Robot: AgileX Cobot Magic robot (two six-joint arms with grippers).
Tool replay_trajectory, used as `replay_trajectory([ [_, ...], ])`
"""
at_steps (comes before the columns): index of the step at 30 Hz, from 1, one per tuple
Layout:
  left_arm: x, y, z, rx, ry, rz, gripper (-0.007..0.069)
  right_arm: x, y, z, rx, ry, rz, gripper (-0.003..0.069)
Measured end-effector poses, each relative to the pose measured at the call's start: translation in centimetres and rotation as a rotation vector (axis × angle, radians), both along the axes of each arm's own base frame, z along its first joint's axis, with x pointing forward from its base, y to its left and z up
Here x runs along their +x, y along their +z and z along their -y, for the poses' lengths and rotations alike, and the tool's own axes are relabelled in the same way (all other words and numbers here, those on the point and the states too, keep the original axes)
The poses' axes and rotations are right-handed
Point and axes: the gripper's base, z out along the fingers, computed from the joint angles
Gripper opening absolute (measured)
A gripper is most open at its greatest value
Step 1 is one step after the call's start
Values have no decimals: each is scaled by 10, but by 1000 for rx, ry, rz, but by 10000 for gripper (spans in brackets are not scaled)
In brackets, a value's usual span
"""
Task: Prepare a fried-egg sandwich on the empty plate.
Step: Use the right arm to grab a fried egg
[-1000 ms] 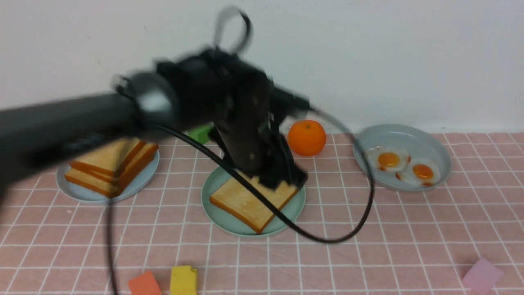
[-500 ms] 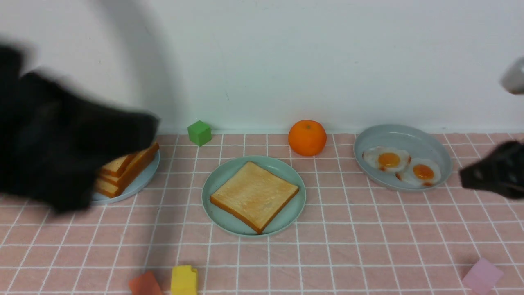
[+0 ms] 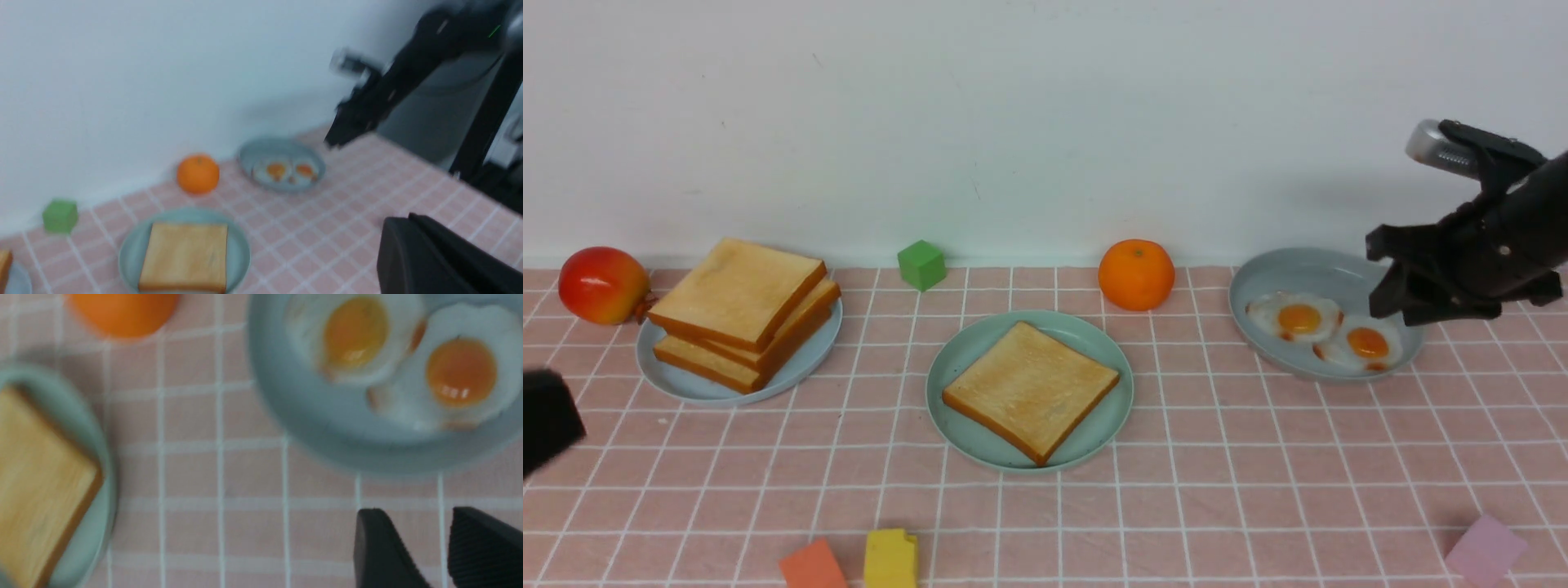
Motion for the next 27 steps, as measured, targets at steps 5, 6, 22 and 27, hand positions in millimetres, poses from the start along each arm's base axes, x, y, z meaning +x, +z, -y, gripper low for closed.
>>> replay_trajectory([
  [5, 6, 5, 5, -28, 2, 31, -13, 53, -25, 14, 34, -37, 1, 302],
  [6, 8, 5, 7, -27, 2, 28, -13, 59, -28, 15, 36, -35, -1, 302],
  [22, 15, 7, 13, -59, 2, 37, -13, 118, -86, 21, 80, -39, -52, 304],
  [27, 15, 7, 13, -59, 2, 38, -13, 117, -88, 20, 90, -37, -63, 305],
])
